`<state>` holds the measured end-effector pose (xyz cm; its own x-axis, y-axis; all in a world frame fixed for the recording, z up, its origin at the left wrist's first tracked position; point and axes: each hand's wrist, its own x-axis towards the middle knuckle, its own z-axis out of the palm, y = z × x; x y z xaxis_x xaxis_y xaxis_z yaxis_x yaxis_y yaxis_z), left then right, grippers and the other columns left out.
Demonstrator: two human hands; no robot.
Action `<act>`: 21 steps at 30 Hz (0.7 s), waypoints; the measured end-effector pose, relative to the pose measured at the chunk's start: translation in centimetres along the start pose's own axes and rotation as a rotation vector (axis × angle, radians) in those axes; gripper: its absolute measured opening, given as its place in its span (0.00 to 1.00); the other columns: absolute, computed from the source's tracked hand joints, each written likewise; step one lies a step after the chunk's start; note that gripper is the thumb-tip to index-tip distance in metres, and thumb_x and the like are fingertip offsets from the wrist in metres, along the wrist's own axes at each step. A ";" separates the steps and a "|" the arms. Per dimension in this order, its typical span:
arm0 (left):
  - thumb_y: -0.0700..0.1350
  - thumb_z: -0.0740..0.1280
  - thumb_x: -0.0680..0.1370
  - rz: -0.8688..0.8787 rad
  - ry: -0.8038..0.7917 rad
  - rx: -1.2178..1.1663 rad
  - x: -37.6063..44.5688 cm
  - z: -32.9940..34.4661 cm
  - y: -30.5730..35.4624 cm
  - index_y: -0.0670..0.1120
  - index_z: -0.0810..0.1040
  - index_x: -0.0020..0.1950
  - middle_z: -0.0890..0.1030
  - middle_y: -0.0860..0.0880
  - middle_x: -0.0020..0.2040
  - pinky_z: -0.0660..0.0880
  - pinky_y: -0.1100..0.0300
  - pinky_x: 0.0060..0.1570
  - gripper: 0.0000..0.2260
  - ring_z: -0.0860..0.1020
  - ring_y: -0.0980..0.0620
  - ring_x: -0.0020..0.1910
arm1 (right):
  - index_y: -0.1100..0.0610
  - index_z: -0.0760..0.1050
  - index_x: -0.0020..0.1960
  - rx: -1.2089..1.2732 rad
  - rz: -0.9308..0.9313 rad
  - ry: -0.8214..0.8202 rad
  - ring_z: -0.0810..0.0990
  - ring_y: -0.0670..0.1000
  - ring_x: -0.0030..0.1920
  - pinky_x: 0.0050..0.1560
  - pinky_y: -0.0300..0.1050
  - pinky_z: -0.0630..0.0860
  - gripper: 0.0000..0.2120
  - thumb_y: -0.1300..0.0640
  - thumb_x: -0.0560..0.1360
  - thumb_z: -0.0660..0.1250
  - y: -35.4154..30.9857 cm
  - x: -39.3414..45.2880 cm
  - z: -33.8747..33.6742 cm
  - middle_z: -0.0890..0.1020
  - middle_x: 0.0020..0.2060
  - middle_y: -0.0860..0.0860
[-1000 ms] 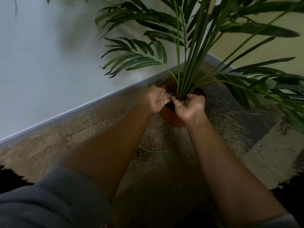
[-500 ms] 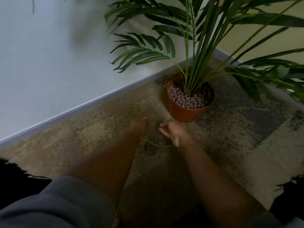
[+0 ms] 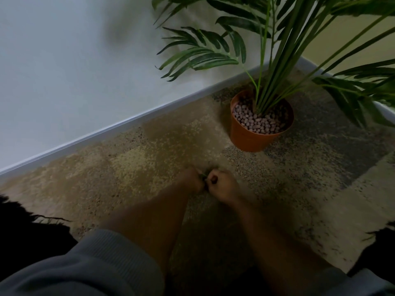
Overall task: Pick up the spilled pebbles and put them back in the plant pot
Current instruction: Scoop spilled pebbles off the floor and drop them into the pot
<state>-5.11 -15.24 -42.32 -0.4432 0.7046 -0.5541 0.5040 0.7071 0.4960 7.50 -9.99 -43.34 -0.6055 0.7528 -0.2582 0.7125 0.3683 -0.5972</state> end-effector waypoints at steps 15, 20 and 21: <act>0.40 0.69 0.75 0.095 -0.028 0.008 0.2 0.3 -1.1 0.45 0.81 0.56 0.83 0.47 0.56 0.77 0.58 0.55 0.10 0.80 0.49 0.55 | 0.51 0.73 0.65 -0.230 -0.115 -0.072 0.71 0.53 0.58 0.57 0.48 0.74 0.19 0.49 0.75 0.66 0.5 -1.5 1.7 0.68 0.60 0.51; 0.42 0.68 0.75 0.161 -0.047 0.105 -0.1 0.1 -1.5 0.44 0.82 0.54 0.82 0.47 0.56 0.75 0.59 0.56 0.09 0.80 0.48 0.55 | 0.51 0.72 0.67 -0.238 -0.126 -0.038 0.72 0.54 0.59 0.59 0.50 0.74 0.19 0.51 0.76 0.66 0.1 -1.6 2.2 0.68 0.62 0.52; 0.42 0.68 0.75 0.163 -0.047 0.120 -0.1 0.1 -1.6 0.45 0.82 0.53 0.82 0.48 0.55 0.74 0.60 0.54 0.08 0.80 0.48 0.55 | 0.52 0.71 0.67 -0.248 -0.128 -0.035 0.72 0.54 0.60 0.60 0.50 0.74 0.20 0.52 0.76 0.66 -0.1 -1.6 2.2 0.68 0.64 0.53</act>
<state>-5.81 -16.47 -43.11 -0.3151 0.8037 -0.5048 0.6523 0.5698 0.4999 7.66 -12.47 -44.59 -0.7048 0.6740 -0.2215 0.6920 0.5843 -0.4240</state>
